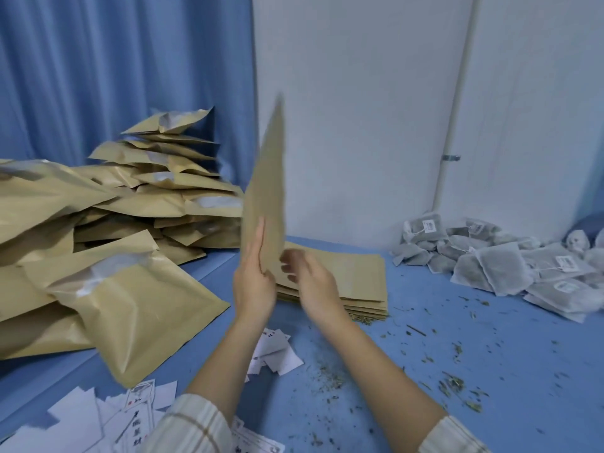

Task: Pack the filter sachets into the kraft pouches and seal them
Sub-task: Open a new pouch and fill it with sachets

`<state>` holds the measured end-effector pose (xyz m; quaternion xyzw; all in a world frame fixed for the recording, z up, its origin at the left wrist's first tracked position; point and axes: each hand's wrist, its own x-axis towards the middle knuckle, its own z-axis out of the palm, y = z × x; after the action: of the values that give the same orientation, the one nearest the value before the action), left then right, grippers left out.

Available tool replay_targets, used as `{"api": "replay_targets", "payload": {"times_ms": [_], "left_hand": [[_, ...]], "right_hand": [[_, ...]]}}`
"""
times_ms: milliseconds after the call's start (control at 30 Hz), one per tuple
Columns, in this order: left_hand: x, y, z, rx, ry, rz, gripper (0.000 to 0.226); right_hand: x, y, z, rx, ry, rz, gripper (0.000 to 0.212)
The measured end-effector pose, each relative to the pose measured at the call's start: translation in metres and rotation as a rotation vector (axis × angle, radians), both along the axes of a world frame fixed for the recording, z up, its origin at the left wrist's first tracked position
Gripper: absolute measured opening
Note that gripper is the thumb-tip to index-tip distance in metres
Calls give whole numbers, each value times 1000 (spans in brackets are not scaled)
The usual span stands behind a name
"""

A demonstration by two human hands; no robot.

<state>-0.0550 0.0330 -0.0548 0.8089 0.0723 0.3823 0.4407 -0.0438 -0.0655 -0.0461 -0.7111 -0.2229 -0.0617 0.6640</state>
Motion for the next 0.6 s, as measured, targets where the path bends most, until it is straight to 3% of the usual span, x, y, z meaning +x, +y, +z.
{"api": "replay_targets", "payload": {"times_ms": [100,167,233,333,400,533,600], "left_hand": [[-18,13,1,421,89,189,91],[-31,22,-3,617,215,331,93],[-41,29,-14,704,252,373,95],[-52,39,-29,792,308,371,99],[-55,43,-37,821,439,333,96],[-60,43,-48,963,736,92,94],[-61,42,-45,843,841,-88,107]], "right_hand": [[-3,-14,25,504,373,72,29],[-4,-29,31,613,464,79,42],[-7,-41,29,603,465,63,45],[-14,-49,19,524,440,-38,20],[-16,-50,8,516,486,-93,12],[-14,-52,-10,513,639,-118,18],[-13,-54,-16,528,680,-112,20]]}}
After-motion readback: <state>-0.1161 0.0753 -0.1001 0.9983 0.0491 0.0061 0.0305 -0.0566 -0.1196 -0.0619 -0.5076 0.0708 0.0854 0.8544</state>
